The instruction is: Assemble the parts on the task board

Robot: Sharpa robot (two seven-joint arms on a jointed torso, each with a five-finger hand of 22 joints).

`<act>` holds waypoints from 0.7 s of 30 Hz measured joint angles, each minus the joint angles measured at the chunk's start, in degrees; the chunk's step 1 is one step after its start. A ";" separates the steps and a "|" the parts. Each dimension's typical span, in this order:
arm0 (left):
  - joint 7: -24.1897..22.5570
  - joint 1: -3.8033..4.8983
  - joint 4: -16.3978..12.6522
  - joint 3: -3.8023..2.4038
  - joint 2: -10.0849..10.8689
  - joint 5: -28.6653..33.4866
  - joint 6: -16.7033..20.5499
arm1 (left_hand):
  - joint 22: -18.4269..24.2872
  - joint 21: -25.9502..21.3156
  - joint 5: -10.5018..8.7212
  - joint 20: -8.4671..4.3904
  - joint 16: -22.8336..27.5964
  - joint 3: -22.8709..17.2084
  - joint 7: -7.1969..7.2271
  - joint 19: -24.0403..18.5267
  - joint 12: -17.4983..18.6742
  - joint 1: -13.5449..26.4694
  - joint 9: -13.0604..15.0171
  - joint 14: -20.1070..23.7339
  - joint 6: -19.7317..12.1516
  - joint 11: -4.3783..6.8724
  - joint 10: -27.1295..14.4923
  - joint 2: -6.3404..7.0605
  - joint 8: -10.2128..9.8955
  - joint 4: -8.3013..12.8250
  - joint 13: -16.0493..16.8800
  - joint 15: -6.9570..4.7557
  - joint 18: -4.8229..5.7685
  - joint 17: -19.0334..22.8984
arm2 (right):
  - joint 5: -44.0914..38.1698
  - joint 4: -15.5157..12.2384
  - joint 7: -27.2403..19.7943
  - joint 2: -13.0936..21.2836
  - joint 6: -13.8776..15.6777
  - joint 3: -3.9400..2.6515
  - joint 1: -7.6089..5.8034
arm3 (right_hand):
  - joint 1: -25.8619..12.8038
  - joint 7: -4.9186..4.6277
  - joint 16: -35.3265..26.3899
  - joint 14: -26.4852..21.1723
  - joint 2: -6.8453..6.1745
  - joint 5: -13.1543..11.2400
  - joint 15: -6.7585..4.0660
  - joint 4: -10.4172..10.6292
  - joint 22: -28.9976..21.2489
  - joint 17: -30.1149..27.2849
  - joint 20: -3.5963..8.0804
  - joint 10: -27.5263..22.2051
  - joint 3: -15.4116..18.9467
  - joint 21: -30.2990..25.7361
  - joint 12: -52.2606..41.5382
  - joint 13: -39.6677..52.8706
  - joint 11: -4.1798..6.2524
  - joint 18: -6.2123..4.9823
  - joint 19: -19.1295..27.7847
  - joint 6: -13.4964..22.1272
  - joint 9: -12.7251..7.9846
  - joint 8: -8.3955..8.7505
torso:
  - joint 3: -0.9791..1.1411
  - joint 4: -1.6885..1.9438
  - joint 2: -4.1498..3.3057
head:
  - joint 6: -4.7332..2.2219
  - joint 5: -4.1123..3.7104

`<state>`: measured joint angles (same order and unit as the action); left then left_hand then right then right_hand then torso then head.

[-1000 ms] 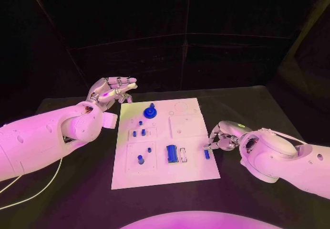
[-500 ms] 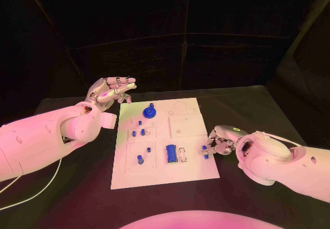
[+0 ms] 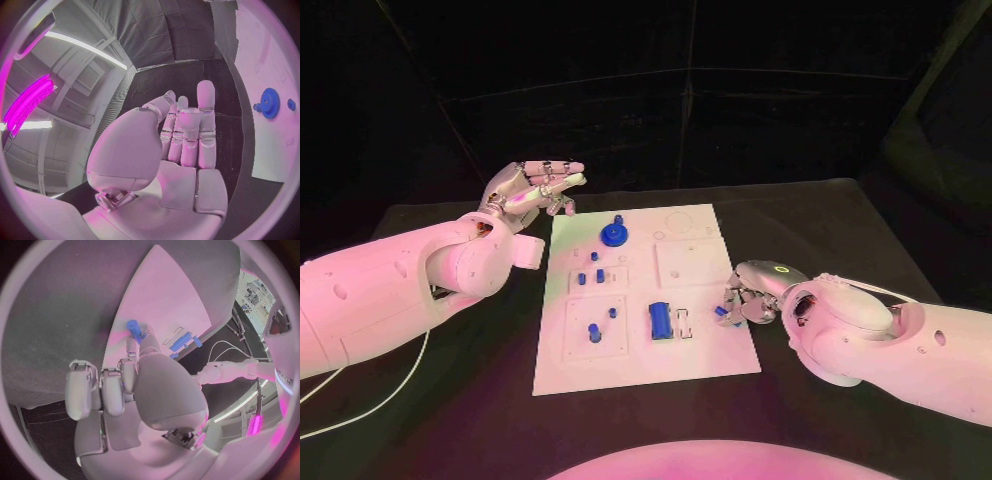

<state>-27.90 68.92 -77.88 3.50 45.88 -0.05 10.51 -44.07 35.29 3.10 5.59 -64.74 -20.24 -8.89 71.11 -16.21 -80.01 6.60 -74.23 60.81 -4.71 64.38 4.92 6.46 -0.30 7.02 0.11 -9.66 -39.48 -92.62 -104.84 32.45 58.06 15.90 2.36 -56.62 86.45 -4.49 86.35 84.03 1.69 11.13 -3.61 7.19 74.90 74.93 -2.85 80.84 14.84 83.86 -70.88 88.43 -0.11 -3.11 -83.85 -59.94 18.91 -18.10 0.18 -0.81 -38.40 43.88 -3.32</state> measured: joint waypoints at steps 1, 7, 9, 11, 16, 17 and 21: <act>0.00 0.00 -0.01 0.00 0.02 0.00 0.00 | 0.00 0.00 0.00 0.00 0.00 0.00 0.00 0.00 0.00 0.00 0.00 0.00 0.00 0.00 0.00 0.00 0.00 0.00 0.00 0.00 0.00 0.00 | -0.92 0.03 -0.02 -0.17 -0.44 -0.02 0.00 | 0.15 -0.02 0.00 0.00 -0.15 -0.12 0.00 -0.20 0.00 0.00 0.00 0.00 -0.20 -0.11 0.19 0.37 0.00 0.00 0.00 -0.02 0.03 0.02 | -0.01 0.00 0.00 | 0.03 0.00; 0.02 -0.01 -0.04 0.00 0.15 0.00 -0.01 | -0.01 0.00 0.00 0.00 0.00 0.00 0.00 0.00 0.00 0.00 0.00 0.00 0.00 0.00 0.00 0.00 0.00 0.00 0.00 0.00 0.00 0.00 | -4.79 -0.01 -0.28 -0.73 -2.76 -0.24 -0.03 | 0.81 -0.05 0.00 0.00 -0.54 -0.61 0.00 -1.34 0.00 0.00 0.00 -0.43 -1.03 -0.49 0.85 0.93 -0.01 0.00 0.00 -0.03 -0.08 1.36 | -0.03 0.03 0.00 | 0.12 0.04; 0.03 -0.01 -0.05 0.00 0.16 0.00 -0.01 | 0.00 0.00 0.00 0.00 0.00 0.00 0.00 0.00 0.00 0.00 0.00 0.00 0.00 0.00 0.00 0.00 0.00 0.00 0.00 0.00 0.00 0.00 | -5.83 -0.08 -0.40 -0.86 -3.51 -0.28 -0.07 | 0.89 -0.04 0.00 0.00 -0.62 0.50 0.00 -1.41 0.00 0.00 -0.06 -0.52 -1.09 -0.49 1.11 0.93 -0.11 0.00 0.06 -0.02 -0.23 1.52 | -0.03 0.03 0.00 | 0.12 0.04; 0.03 -0.01 -0.07 0.00 0.18 0.00 -0.01 | -0.01 0.00 0.00 0.00 0.00 0.00 0.00 0.00 -0.01 0.00 0.00 0.00 0.00 -0.03 -0.03 0.00 0.00 0.00 0.00 0.00 0.00 0.00 | -6.53 -0.19 -0.51 -0.93 -4.08 -0.31 -0.09 | 0.89 -0.02 -0.20 -0.01 -0.62 3.46 -0.01 -1.22 0.00 -0.01 -0.22 -0.72 -1.28 -0.49 1.45 0.93 -0.30 0.00 0.22 0.00 -0.28 2.18 | -0.03 0.02 0.00 | 0.13 0.07; 0.07 -0.01 -0.08 0.00 0.21 0.00 -0.03 | -0.01 0.00 0.00 0.00 0.00 0.00 0.00 0.00 -0.28 0.00 0.00 0.21 0.00 -0.21 -0.21 0.00 0.00 0.00 -0.01 0.21 0.00 0.07 | -7.85 -0.54 -0.83 -1.04 -5.16 -0.33 -0.11 | 1.09 -0.27 -0.28 -0.01 -0.82 11.26 -0.01 -0.02 0.00 -0.01 -0.22 -0.92 -2.47 -0.49 1.99 0.41 -0.10 0.00 0.22 -0.25 -0.19 3.47 | -0.03 0.02 0.01 | 0.20 0.07; 0.07 -0.01 -0.08 0.00 0.21 0.00 -0.03 | -0.01 0.00 0.00 0.00 0.00 0.00 0.00 0.00 -0.28 0.00 0.00 0.21 0.00 -0.21 -0.21 0.00 0.00 0.00 -0.01 0.21 0.00 0.07 | -8.02 -0.58 -0.85 -1.06 -5.22 -0.33 -0.10 | 1.09 -0.25 -0.28 -0.01 -0.81 12.32 -0.01 0.25 0.00 -0.01 -0.22 -0.92 -2.74 -0.49 2.00 0.32 -0.10 0.00 0.22 -0.28 -0.14 3.47 | -0.02 0.02 0.02 | 0.20 0.08; 0.09 -0.01 -0.08 0.00 0.22 0.00 -0.05 | -0.01 0.00 0.00 0.00 0.00 0.00 0.00 0.00 -0.29 0.00 0.00 0.21 0.00 -0.21 -0.21 0.00 0.00 0.00 -0.01 0.21 0.00 0.07 | -8.31 -0.87 -0.85 -0.99 -5.08 -0.26 -0.03 | 0.44 0.06 -0.28 -0.01 -0.17 13.12 -0.01 0.70 0.00 -0.01 -0.22 -0.92 -4.98 -0.49 1.47 -0.22 -0.10 0.00 0.22 -0.96 -0.10 3.91 | -0.01 0.03 0.03 | 0.24 0.11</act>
<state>-27.81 68.92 -77.97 3.50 46.10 -0.05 10.46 -44.08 35.29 3.10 5.59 -64.74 -20.24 -8.89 71.11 -16.49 -80.01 6.59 -74.02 60.81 -4.92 64.18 4.92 6.46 -0.30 7.01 0.32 -9.66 -39.41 -100.92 -105.71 31.60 57.08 10.82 2.10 -56.65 86.89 -4.44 86.07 84.02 1.52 24.24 -3.62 7.90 74.90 74.91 -3.07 79.92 9.85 83.37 -69.40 88.22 -0.20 -3.11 -83.63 -60.90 18.82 -14.18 0.18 -0.79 -38.37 44.13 -3.21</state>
